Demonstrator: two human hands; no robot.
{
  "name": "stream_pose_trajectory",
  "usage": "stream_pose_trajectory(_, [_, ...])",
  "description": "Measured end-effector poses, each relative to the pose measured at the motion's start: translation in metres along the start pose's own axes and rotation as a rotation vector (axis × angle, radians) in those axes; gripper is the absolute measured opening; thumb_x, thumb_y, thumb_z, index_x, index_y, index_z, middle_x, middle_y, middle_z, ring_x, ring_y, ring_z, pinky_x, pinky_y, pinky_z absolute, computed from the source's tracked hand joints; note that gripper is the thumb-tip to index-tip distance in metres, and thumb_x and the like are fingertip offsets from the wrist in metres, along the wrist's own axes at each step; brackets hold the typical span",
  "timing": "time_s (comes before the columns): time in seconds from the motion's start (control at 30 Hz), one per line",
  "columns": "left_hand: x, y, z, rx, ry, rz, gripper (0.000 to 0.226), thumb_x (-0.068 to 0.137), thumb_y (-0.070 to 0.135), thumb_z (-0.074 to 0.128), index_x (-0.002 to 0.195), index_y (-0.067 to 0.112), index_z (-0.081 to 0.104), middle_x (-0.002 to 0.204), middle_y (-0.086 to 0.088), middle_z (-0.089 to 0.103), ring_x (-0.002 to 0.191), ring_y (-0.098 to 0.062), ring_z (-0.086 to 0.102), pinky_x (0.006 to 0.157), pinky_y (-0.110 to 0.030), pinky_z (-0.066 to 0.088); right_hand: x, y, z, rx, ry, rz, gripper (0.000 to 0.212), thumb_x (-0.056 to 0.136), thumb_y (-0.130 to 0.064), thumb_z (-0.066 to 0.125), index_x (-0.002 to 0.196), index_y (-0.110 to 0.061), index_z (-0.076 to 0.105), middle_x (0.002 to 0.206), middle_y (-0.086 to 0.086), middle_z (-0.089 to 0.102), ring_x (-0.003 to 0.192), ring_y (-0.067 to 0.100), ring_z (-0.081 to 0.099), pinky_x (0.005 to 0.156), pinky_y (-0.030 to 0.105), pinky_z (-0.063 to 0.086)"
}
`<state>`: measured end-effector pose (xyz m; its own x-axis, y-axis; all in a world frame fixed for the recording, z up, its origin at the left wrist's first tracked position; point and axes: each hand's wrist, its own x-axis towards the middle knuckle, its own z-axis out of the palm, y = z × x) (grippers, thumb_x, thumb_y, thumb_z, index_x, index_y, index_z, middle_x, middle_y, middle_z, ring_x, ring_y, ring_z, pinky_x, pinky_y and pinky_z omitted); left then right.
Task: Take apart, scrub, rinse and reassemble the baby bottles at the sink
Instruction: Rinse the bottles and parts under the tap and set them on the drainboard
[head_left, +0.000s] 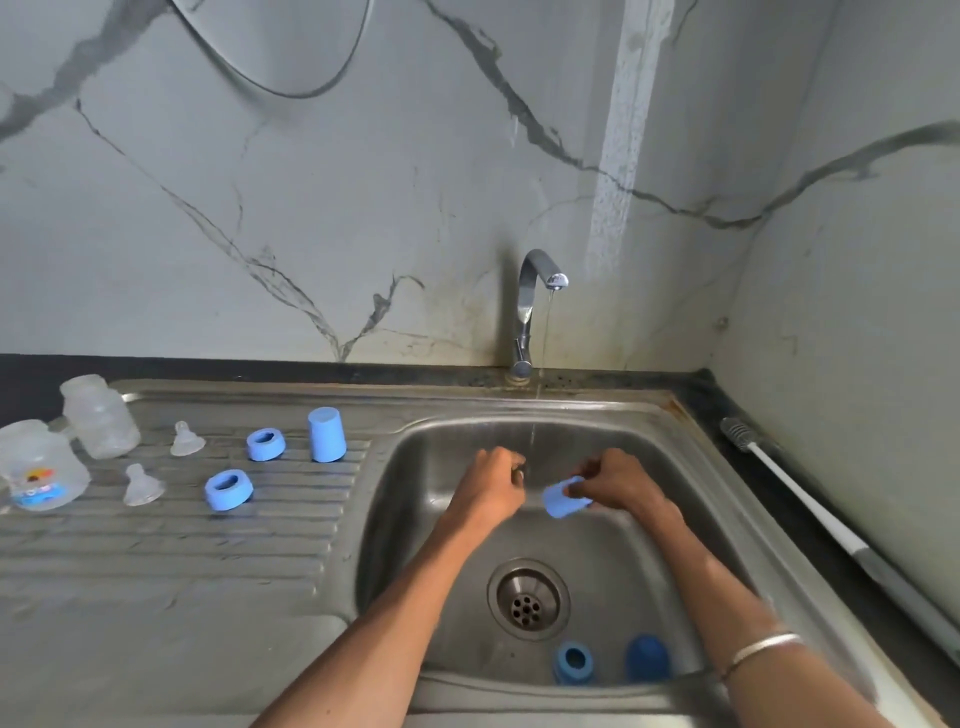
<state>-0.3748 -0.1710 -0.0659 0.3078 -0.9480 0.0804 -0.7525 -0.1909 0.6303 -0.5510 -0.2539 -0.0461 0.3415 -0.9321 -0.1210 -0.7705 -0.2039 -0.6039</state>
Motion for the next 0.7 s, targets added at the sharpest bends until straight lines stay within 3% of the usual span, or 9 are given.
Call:
stream_pose_trajectory(0.13, [0.014, -0.001, 0.0, -0.128, 0.074, 0.013, 0.034, 0.09, 0.009, 0.053, 0.117, 0.017, 0.073, 0.111, -0.008, 0.074, 0.106, -0.023, 0.068, 0.091, -0.034, 0.054, 0.014, -0.026, 0.006, 0.273, 0.109, -0.068, 0.021, 0.08, -0.019, 0.079, 0.1, -0.02, 0.074, 0.094, 0.001, 0.071, 0.079, 0.008, 0.065, 0.063, 0.013, 0.047])
stream_pose_trajectory(0.2, [0.021, 0.001, -0.001, -0.264, 0.158, 0.008, 0.029, 0.092, 0.009, 0.059, 0.118, 0.011, 0.072, 0.108, -0.01, 0.075, 0.102, -0.022, 0.07, 0.09, -0.033, 0.054, 0.022, -0.033, 0.012, 0.391, 0.16, -0.079, 0.022, 0.081, -0.017, 0.079, 0.102, -0.017, 0.075, 0.096, 0.005, 0.073, 0.085, 0.016, 0.069, 0.076, 0.025, 0.057])
stream_pose_trajectory(0.3, [0.032, 0.001, -0.005, -0.534, 0.255, -0.035, 0.03, 0.086, -0.001, 0.067, 0.115, 0.007, 0.071, 0.1, -0.01, 0.076, 0.081, -0.012, 0.07, 0.087, -0.027, 0.056, 0.034, -0.036, 0.019, 0.524, 0.194, -0.066, 0.017, 0.083, -0.015, 0.077, 0.1, -0.018, 0.075, 0.096, 0.006, 0.073, 0.09, 0.022, 0.071, 0.087, 0.043, 0.059])
stream_pose_trajectory(0.43, [0.04, -0.003, -0.004, -0.719, 0.306, -0.088, 0.032, 0.081, -0.008, 0.064, 0.09, 0.021, 0.075, 0.082, -0.006, 0.076, 0.066, -0.014, 0.068, 0.076, -0.034, 0.059, 0.038, -0.034, 0.02, 0.517, 0.154, -0.119, 0.034, 0.083, -0.017, 0.078, 0.117, -0.017, 0.07, 0.11, 0.003, 0.071, 0.102, 0.019, 0.067, 0.097, 0.037, 0.054])
stream_pose_trajectory(0.5, [0.042, -0.004, -0.001, -0.768, 0.314, -0.124, 0.03, 0.084, -0.005, 0.064, 0.089, 0.023, 0.075, 0.086, -0.006, 0.076, 0.07, -0.017, 0.07, 0.076, -0.034, 0.059, 0.038, -0.031, 0.017, 0.514, 0.136, -0.138, 0.04, 0.082, -0.016, 0.079, 0.12, -0.017, 0.069, 0.111, 0.001, 0.07, 0.104, 0.016, 0.066, 0.094, 0.03, 0.052])
stream_pose_trajectory(0.63, [0.042, -0.007, 0.006, -0.788, 0.263, -0.131, 0.028, 0.087, 0.001, 0.067, 0.113, 0.011, 0.074, 0.099, -0.003, 0.075, 0.09, -0.017, 0.071, 0.088, -0.041, 0.059, 0.039, -0.027, 0.02, 0.628, 0.124, -0.139, 0.035, 0.082, -0.02, 0.08, 0.116, -0.018, 0.07, 0.105, 0.009, 0.073, 0.09, 0.019, 0.071, 0.073, 0.021, 0.055])
stream_pose_trajectory(0.7, [0.04, -0.003, 0.006, -0.795, 0.248, -0.128, 0.032, 0.086, 0.0, 0.067, 0.116, 0.01, 0.072, 0.098, -0.003, 0.075, 0.09, -0.016, 0.071, 0.088, -0.043, 0.059, 0.041, -0.029, 0.022, 0.639, 0.145, -0.141, 0.032, 0.084, -0.023, 0.079, 0.114, -0.016, 0.071, 0.103, 0.011, 0.073, 0.085, 0.019, 0.071, 0.066, 0.019, 0.055])
